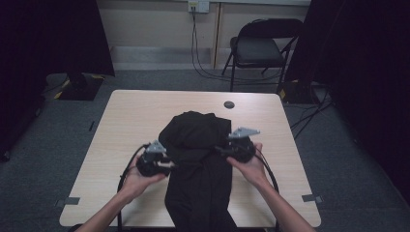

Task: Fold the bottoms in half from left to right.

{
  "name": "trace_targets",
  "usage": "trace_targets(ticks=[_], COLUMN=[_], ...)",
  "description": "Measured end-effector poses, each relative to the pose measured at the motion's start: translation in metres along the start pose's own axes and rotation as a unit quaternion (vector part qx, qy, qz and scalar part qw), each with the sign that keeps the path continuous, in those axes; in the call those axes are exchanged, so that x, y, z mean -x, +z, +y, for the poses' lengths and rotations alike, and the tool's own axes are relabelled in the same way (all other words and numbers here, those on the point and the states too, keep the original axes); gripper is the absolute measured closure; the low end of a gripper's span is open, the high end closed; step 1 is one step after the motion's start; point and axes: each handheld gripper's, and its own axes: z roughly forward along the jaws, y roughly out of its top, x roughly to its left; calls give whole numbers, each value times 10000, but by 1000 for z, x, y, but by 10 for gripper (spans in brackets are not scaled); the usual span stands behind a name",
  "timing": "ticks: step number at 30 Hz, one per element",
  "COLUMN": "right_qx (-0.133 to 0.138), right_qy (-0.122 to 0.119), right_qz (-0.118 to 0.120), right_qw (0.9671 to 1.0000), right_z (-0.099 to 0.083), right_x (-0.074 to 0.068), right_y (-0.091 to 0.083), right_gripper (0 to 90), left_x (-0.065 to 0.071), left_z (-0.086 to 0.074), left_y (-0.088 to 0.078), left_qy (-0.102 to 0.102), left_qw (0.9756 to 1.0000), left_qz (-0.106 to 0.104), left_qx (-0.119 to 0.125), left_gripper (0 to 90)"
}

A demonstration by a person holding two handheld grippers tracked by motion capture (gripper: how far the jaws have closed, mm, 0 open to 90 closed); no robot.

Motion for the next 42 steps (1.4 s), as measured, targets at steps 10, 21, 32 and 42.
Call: trace_targets(ticks=[10, 21, 32, 42], right_qx=[-150, -246, 1623, 1583], right_qy=[684, 703, 423, -110], right_qz=[218, -3, -82, 542], right_qw=[9973, 9972, 9858, 9858], right_z=[25, 8, 128, 82], right_x=[47, 41, 43, -16], right_y=[75, 89, -32, -95], right_gripper=[288, 770, 865, 863], left_x=[-67, -57, -11, 55], left_z=[43, 48, 151, 65], left_y=[65, 74, -65, -96], left_qy=[-676, -151, 241, 308], left_qw=[9969, 9985, 9782, 9848], left_qz=[359, 519, 324, -444], left_qx=[175, 49, 2039, 1651], left_gripper=[290, 859, 862, 859])
